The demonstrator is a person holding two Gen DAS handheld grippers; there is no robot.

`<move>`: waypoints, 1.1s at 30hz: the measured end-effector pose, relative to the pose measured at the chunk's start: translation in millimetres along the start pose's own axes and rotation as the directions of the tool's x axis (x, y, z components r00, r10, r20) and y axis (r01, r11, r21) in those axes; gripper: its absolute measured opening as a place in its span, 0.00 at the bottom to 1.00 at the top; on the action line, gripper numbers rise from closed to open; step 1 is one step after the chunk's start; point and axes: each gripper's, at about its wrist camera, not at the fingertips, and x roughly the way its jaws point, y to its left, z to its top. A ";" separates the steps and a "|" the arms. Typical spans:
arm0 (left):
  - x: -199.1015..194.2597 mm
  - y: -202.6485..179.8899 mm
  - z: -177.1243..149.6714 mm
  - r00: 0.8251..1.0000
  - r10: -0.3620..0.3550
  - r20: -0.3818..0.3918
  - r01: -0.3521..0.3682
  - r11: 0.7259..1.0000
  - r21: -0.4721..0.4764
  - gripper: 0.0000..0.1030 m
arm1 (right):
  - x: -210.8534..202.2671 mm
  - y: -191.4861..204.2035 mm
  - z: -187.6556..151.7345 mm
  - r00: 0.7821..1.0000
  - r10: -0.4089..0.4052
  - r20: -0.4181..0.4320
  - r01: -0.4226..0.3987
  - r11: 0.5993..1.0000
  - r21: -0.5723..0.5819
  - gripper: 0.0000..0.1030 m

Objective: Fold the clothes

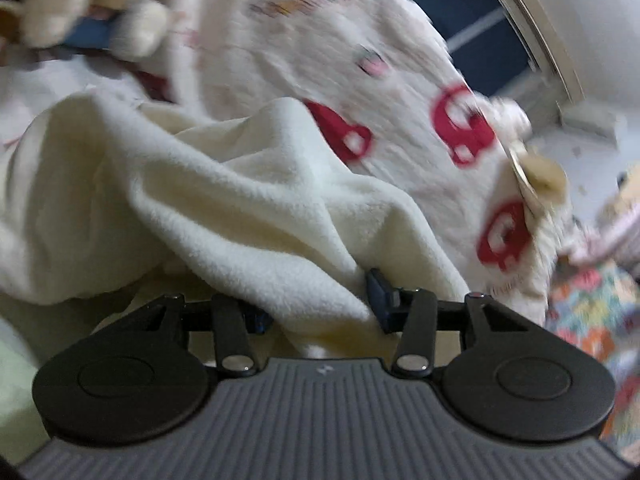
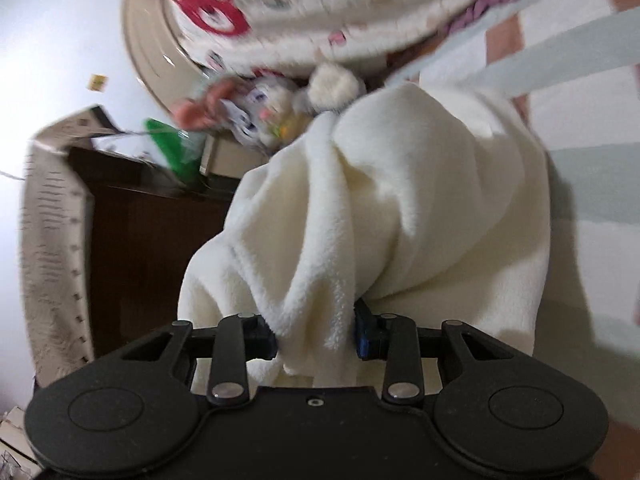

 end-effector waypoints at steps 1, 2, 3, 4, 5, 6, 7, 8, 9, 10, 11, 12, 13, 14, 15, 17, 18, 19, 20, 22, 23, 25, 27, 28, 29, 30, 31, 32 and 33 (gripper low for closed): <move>3.8 -11.5 -4.6 1.000 -0.010 -0.017 0.011 1.000 0.022 0.43 | -13.4 1.7 -6.2 1.000 0.005 0.016 -0.005 1.000 -0.008 0.38; 7.5 -20.7 -8.0 0.999 -0.018 -0.031 0.019 0.999 0.029 0.43 | -26.1 3.5 -11.8 0.999 0.009 0.031 -0.009 1.000 -0.016 0.38; 11.2 -28.8 -10.9 0.999 -0.026 -0.042 0.027 0.999 0.029 0.43 | -38.7 5.4 -17.4 0.999 0.013 0.046 -0.012 1.000 -0.024 0.38; 14.2 -37.6 -14.1 0.998 -0.028 -0.050 0.030 0.999 0.027 0.43 | -48.5 8.6 -19.5 0.999 0.012 0.051 -0.010 0.999 -0.040 0.38; 16.3 -47.0 -17.2 0.998 -0.026 -0.055 0.027 0.999 0.028 0.43 | -57.3 12.3 -20.5 0.999 0.010 0.054 -0.006 0.998 -0.060 0.38; 17.7 -57.4 -20.2 0.998 -0.020 -0.056 0.023 0.999 0.038 0.43 | -66.1 16.0 -21.5 0.998 0.007 0.056 -0.002 0.997 -0.079 0.38; 19.4 -67.4 -22.6 0.998 -0.015 -0.055 0.018 0.999 0.049 0.43 | -75.0 19.7 -22.5 0.998 0.004 0.059 0.001 0.995 -0.099 0.38; 20.2 -77.3 -25.8 0.999 -0.012 -0.053 0.015 0.998 0.057 0.43 | -84.1 22.2 -22.3 0.998 0.006 0.062 0.001 0.994 -0.114 0.38; 20.5 -87.2 -29.7 0.999 -0.011 -0.052 0.014 0.998 0.065 0.43 | -93.3 24.3 -21.7 0.998 0.009 0.065 -0.001 0.992 -0.127 0.38; 20.3 -95.7 -32.3 0.999 -0.011 -0.053 0.015 0.998 0.069 0.43 | -102.1 28.1 -21.2 0.997 0.016 0.070 -0.006 0.990 -0.142 0.38; 20.3 -104.4 -34.6 0.998 -0.014 -0.059 0.018 0.997 0.071 0.43 | -112.3 30.9 -21.3 0.997 0.024 0.074 -0.012 0.988 -0.157 0.38; 21.3 -114.1 -36.1 0.997 -0.016 -0.069 0.022 0.997 0.078 0.43 | -123.8 33.1 -22.8 0.996 0.032 0.081 -0.018 0.986 -0.167 0.38; 22.2 -124.3 -36.3 0.996 -0.016 -0.082 0.024 0.996 0.092 0.43 | -135.4 35.2 -24.7 0.995 0.041 0.088 -0.025 0.984 -0.176 0.38; 22.9 -134.7 -36.3 0.995 -0.015 -0.096 0.025 0.994 0.107 0.43 | -145.0 38.1 -26.0 0.994 0.051 0.095 -0.032 0.982 -0.186 0.38; 22.8 -147.7 -36.8 0.995 -0.011 -0.104 0.025 0.992 0.127 0.43 | -155.8 42.7 -27.7 0.993 0.060 0.102 -0.039 0.979 -0.199 0.38; 22.2 -176.3 -38.5 0.993 -0.002 -0.115 0.022 0.984 0.174 0.43 | -178.6 52.8 -31.4 0.990 0.079 0.118 -0.051 0.972 -0.227 0.38; 20.1 -193.2 -40.3 0.994 0.005 -0.109 0.018 0.978 0.208 0.43 | -189.9 59.5 -33.5 0.988 0.089 0.126 -0.057 0.969 -0.242 0.38; 17.2 -211.2 -42.4 0.995 0.013 -0.099 0.011 0.969 0.246 0.43 | -199.2 67.5 -36.4 0.987 0.097 0.129 -0.061 0.964 -0.258 0.38; 13.9 -226.4 -44.3 0.996 0.019 -0.091 0.006 0.961 0.276 0.43 | -207.9 75.8 -39.6 0.986 0.104 0.131 -0.065 0.960 -0.274 0.38; 7.8 -250.5 -46.5 0.996 0.008 -0.088 0.019 0.953 0.302 0.43 | -225.3 92.3 -46.0 0.984 0.119 0.135 -0.073 0.950 -0.305 0.38; 4.9 -262.2 -47.5 0.996 0.001 -0.087 0.027 0.949 0.313 0.43 | -234.6 99.9 -49.1 0.982 0.123 0.142 -0.073 0.946 -0.316 0.38; 0.3 -281.1 -48.1 0.995 -0.020 -0.099 0.051 0.943 0.329 0.43 | -253.6 114.8 -55.3 0.979 0.132 0.158 -0.072 0.939 -0.336 0.38; -4.0 -299.2 -48.5 0.993 -0.041 -0.114 0.078 0.936 0.343 0.43 | -269.8 129.7 -61.6 0.977 0.128 0.169 -0.058 0.928 -0.369 0.38; -6.2 -308.2 -48.8 0.991 -0.051 -0.122 0.091 0.932 0.350 0.43 | -278.0 137.0 -65.7 0.976 0.129 0.175 -0.053 0.921 -0.385 0.38; -8.3 -317.2 -49.0 0.990 -0.062 -0.129 0.104 0.929 0.356 0.43 | -286.1 144.2 -70.1 0.975 0.131 0.180 -0.050 0.915 -0.401 0.38; -10.5 -326.3 -49.2 0.988 -0.072 -0.137 0.117 0.924 0.363 0.43 | -294.3 151.5 -74.6 0.974 0.134 0.185 -0.046 0.908 -0.417 0.38; -12.7 -335.3 -49.4 0.986 -0.082 -0.144 0.131 0.920 0.369 0.43 | -302.0 158.0 -79.0 0.972 0.141 0.190 -0.048 0.904 -0.425 0.38; -15.8 -346.0 -49.3 0.985 -0.091 -0.149 0.142 0.912 0.385 0.43 | -309.5 164.3 -83.5 0.969 0.150 0.196 -0.053 0.901 -0.431 0.38; -19.4 -357.5 -49.1 0.983 -0.099 -0.153 0.153 0.902 0.404 0.43 | -317.1 170.6 -88.0 0.967 0.159 0.201 -0.057 0.897 -0.437 0.38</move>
